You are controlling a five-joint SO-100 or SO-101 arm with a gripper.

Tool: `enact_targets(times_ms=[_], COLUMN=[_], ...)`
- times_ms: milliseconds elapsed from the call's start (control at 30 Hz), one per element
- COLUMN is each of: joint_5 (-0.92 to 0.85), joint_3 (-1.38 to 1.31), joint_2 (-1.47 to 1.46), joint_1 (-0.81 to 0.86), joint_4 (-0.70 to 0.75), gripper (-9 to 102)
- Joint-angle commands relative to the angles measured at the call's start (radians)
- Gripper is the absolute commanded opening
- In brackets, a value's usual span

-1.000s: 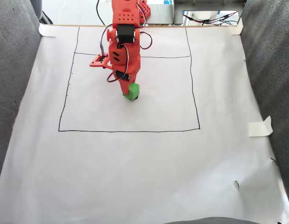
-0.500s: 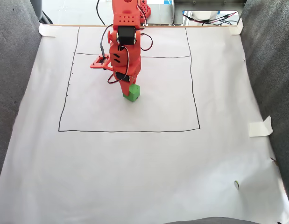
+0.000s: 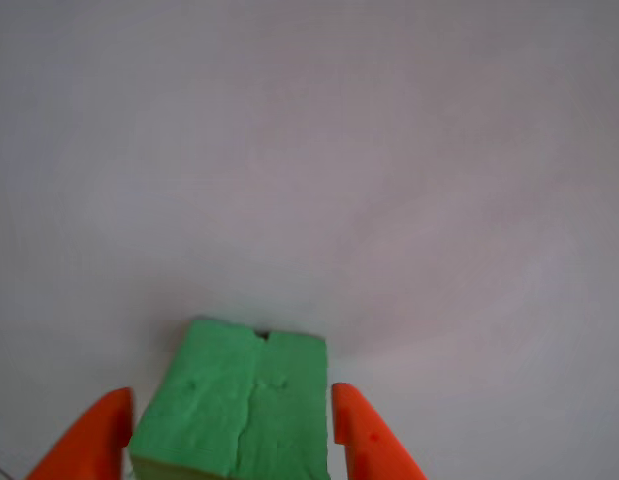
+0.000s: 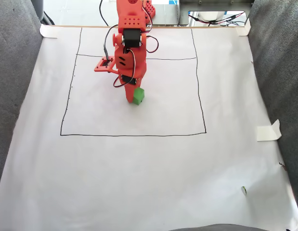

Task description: Grasp the colored block, Place it on the black dot, and then return the arm to the default position.

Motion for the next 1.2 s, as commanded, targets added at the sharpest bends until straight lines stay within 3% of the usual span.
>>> enact_targets(times_ms=[0,400,833,1167], joint_5=[-0.009,-0.020,-0.135,-0.224], joint_3=[-0.034,0.072,0.769,1.157], joint_2=[0.052,0.241,0.821,1.318], joint_1=[-0.006,-0.008,-0.078,-0.138], joint_4=[0.012,0.032,-0.252,-0.210], gripper=[32,41,33,28])
